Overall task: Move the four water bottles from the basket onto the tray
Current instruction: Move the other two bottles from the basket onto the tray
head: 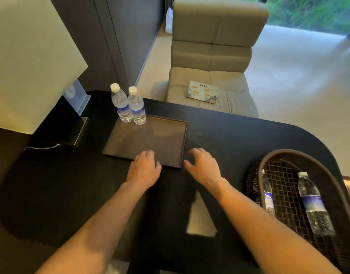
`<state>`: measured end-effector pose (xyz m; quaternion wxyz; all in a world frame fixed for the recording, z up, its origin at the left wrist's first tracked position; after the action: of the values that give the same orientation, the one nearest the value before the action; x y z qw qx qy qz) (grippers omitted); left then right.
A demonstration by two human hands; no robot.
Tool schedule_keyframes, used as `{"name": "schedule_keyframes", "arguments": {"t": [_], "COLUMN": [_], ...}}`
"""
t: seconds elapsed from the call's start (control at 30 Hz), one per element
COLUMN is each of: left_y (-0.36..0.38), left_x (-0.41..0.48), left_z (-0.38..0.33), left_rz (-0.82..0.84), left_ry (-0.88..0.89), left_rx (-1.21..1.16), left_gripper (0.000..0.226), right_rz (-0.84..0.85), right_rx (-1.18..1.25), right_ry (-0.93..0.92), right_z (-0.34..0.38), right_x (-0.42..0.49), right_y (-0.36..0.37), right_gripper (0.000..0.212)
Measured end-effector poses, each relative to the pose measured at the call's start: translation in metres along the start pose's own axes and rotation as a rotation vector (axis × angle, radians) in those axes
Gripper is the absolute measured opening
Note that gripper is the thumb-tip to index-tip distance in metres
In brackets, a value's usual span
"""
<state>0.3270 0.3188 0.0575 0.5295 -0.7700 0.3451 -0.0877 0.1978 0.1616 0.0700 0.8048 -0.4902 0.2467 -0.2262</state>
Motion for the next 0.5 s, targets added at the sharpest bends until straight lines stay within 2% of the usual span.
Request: {"name": "schedule_keyframes", "arguments": {"t": [0.1,0.33,0.5], "left_y": [0.021,0.073,0.107], "left_x": [-0.037,-0.114,-0.147], "left_z": [-0.037,-0.132,-0.194], "left_rz": [0.023,0.061,0.102], "left_ry": [0.057,0.202,0.313], "left_rx": [0.029,-0.005,-0.010], "left_gripper": [0.034,0.033,0.029], "right_rz": [-0.043,-0.118,-0.160], "right_rx": [-0.017,-0.005,-0.023], "right_ry": [0.030,0.133,0.234], "right_z": [-0.041,-0.135,-0.192], "right_x": [-0.047,-0.142,-0.192], "right_y": [-0.015,-0.055,-0.076], "right_gripper": [0.047,0.042,0.031]}}
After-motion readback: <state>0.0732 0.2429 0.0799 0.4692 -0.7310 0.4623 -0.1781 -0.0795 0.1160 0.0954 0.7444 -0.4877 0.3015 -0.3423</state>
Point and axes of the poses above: each hand's wrist, its own x-axis towards the middle knuckle, its own y-axis out of the palm, z = x × y, the point moved 1 cm from there along x, towards the middle knuckle, and after that the axes turned 1 degree about -x, right-handed, at the moved point
